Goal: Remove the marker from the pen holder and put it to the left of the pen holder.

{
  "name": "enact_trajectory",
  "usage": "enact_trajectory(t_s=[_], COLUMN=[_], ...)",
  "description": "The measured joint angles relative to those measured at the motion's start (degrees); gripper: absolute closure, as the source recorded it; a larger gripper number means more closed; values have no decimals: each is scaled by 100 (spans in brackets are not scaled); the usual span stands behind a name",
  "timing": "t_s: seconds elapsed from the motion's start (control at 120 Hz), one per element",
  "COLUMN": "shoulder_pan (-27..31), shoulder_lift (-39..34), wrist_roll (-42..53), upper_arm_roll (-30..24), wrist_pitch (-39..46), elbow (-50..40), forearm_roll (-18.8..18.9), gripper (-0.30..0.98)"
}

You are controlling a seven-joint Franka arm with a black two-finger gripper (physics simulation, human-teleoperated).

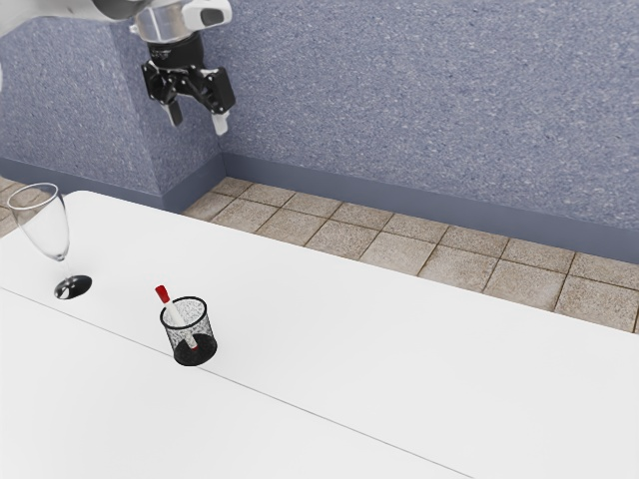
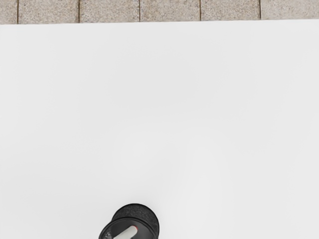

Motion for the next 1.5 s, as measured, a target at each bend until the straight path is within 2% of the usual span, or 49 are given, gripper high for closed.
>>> enact_trajectory(t_s=[0.167,0.317,0.4,0.6,0.667,0.725,0.833,0.992,1.2,1.442,1.492,1.5], shoulder_pan=[7,3,217,950,1125,1168,1160,1131,1127,1127,1126,1125], shoulder_lift=[44,775,1219,1843,1904,1696,1235,1123,1418,1643,1665,1667], wrist_roll=[-39,-914,-1509,-2659,-2978,-3234,-3631,-3885,-3828,-3644,-3610,-3605], upper_arm_roll=[-33,-22,-11,-6,75,355,781,1205,1341,1520,1523,1523], wrist_pitch=[22,548,833,1040,859,718,539,505,559,596,602,603], elbow=[23,-22,-24,-200,-283,-749,-1561,-2359,-2488,-2668,-2670,-2670], forearm_roll=[41,40,-366,-1753,-2067,-2304,-2563,-2918,-3616,-4130,-4192,-4201], gripper=[0,0,0,0,0,0,0,0,0,1,-4,-1])
